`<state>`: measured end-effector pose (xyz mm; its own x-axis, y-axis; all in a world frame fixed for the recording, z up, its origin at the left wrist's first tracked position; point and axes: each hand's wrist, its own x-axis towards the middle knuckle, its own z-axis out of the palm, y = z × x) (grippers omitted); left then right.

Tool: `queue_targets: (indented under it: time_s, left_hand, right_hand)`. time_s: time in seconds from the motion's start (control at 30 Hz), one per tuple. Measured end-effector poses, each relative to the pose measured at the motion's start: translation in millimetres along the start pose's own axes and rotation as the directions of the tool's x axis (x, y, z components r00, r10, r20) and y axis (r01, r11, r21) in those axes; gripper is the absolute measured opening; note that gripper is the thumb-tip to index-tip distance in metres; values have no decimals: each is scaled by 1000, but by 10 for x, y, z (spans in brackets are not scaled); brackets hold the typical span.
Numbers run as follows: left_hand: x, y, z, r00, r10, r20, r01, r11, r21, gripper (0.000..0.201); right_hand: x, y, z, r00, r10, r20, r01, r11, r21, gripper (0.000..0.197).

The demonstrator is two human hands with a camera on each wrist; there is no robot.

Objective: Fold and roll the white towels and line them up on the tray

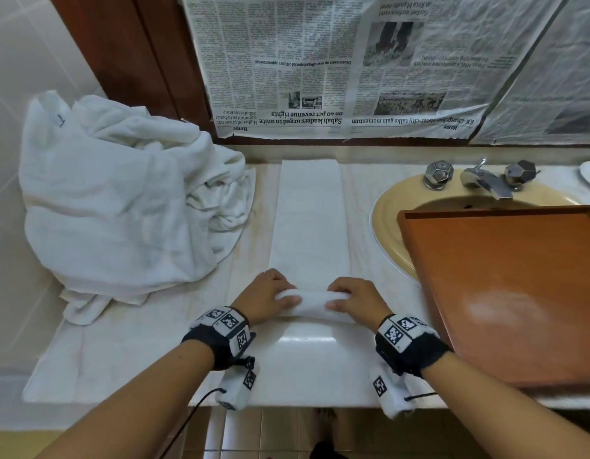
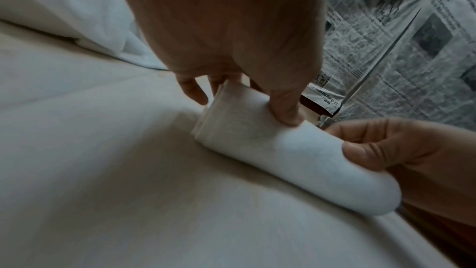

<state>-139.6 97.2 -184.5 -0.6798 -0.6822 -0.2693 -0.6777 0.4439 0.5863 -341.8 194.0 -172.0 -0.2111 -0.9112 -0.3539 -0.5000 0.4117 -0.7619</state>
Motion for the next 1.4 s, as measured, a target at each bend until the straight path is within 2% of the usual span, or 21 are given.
queue_targets:
  time_s: [0.07,0.13,0.2,0.27,0.3,0.4,0.47,0.53,0.6,0.73,0.8,0.83,0.93,1.0,1.03,1.1,1.17,1.2,1.27,1.33,1.4]
  left_hand:
    - [74,19,41,994,-105,-40,109,989,102,39]
    - [129,41,95,982,-114,-153,137,979,151,35]
    - [129,89,122,952,38,-302,3,991,134,23]
    - [108,115,181,904,216,-369,-159,971,179,7]
    - [73,128,211,890,266,-369,-201,958,205,8]
    - [-40,144,304,896,333,-294,-244,922,299,30]
    - [-84,131,322,899,357,-254,-261,902,345,39]
    - [-47,115,309,900,358,-248,-253,894,370,40]
    - [49,132,264,926,301,-227,-208,909,360,47]
    - [180,194,145,951,248,-183,-165,911,379,49]
    - [200,208,88,961,236,-147,-160,903,400,50]
    - [195,206,65,969,217,-121,-154,905,397,50]
    - [164,177,8,995,101,11,-101,970,221,48]
    - [158,138,17,996,43,76,-47,998,51,41]
    - [170,124,38,998,32,56,-32,999,4,37]
    - [196,119,78,992,30,-119,-28,999,19,32]
    - [201,165,103,950,81,-303,-45,991,126,26]
    - [182,195,124,925,136,-356,-78,982,173,21]
    - [103,226,207,881,263,-393,-171,952,253,16]
    - [-6,208,337,850,354,-389,-236,918,319,23]
    - [-87,157,438,830,403,-385,-272,896,351,28]
  right_hand:
    - [67,5,10,997,79,-18,-78,996,48,15]
    - [148,-2,58,991,126,-56,-126,992,3,15]
    - [182,-54,119,985,86,-147,-122,959,-254,9]
    - [147,-98,177,972,-66,-227,-52,876,-479,18]
    - [109,-127,216,960,-154,-235,4,844,-536,19]
    - [-7,-114,397,918,-346,-192,145,747,-649,22]
    - [-62,-77,472,913,-362,-187,138,705,-695,30]
    - [-55,-44,487,915,-361,-182,124,678,-724,38]
    - [-15,-23,456,906,-384,-177,126,645,-754,44]
    - [82,-52,300,927,-348,-139,149,684,-714,44]
    - [121,-86,201,954,-296,-42,194,721,-665,40]
    - [113,-101,141,967,-255,-11,197,771,-605,39]
    - [92,-130,-13,995,-66,71,84,956,-281,23]
    - [82,-136,-20,993,38,113,-22,990,-139,17]
    - [99,-124,7,993,74,94,-60,988,-145,18]
    - [113,-137,84,996,72,-49,-85,937,-338,25]
    - [85,-184,167,979,-41,-198,-65,865,-498,25]
    - [67,-201,214,969,-116,-220,-22,841,-541,23]
    - [-8,-236,307,950,-246,-193,78,786,-613,22]
    - [-60,-207,404,919,-339,-200,128,738,-662,30]
    - [-112,-160,467,912,-359,-199,132,714,-687,34]
